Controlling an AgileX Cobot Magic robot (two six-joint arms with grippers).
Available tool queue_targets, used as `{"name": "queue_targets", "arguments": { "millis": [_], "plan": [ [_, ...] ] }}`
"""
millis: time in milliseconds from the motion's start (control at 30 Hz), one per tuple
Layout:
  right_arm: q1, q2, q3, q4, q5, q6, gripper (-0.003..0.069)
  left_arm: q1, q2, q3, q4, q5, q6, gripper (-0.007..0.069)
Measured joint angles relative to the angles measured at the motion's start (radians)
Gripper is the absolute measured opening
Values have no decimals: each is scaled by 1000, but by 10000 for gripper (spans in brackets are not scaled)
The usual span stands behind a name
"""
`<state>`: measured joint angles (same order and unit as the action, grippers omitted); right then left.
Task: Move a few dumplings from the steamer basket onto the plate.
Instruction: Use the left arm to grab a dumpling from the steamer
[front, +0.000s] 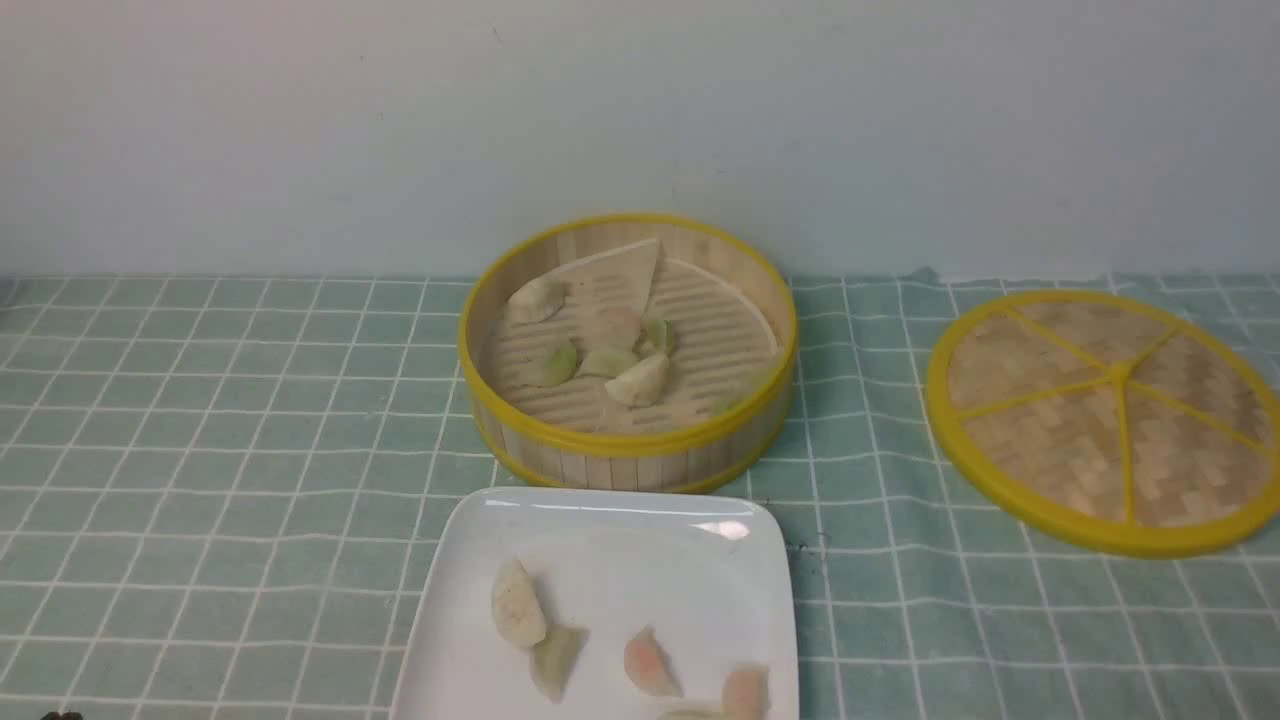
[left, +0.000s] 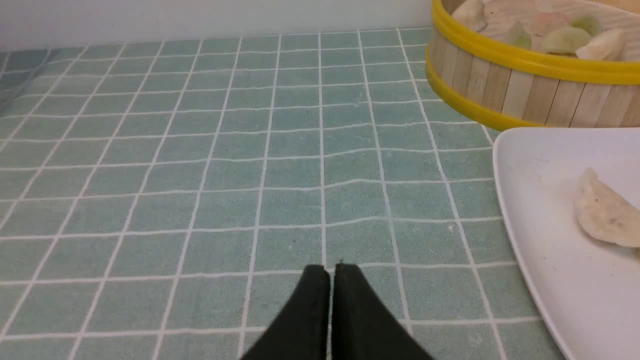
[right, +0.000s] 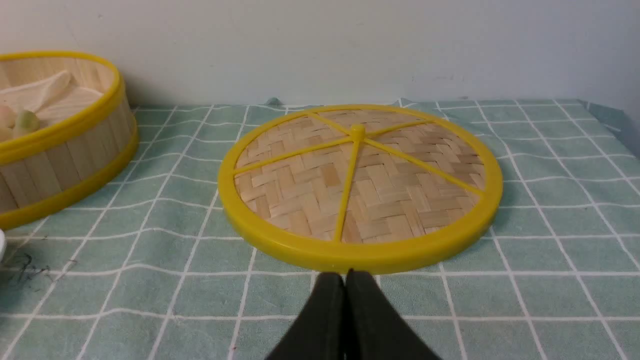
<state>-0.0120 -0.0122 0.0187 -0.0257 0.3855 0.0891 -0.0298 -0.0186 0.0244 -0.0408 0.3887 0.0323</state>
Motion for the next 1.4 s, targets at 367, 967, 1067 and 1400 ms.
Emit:
{"name": "queue_targets", "arguments": {
  "millis": [367,967,1067,1400],
  "plan": [
    [0,0,0,0,0,0,-15,0,0,0,0,0,0,-6],
    [0,0,0,0,0,1,-15,0,0,7,-316,-617,-115,-6],
    [0,0,0,0,0,1,-15,0,24,-72,-357,-711,-171,-6],
    [0,0,0,0,0,1,-15,-41,709,-777,-193,170,-108,-6]
  ]
}}
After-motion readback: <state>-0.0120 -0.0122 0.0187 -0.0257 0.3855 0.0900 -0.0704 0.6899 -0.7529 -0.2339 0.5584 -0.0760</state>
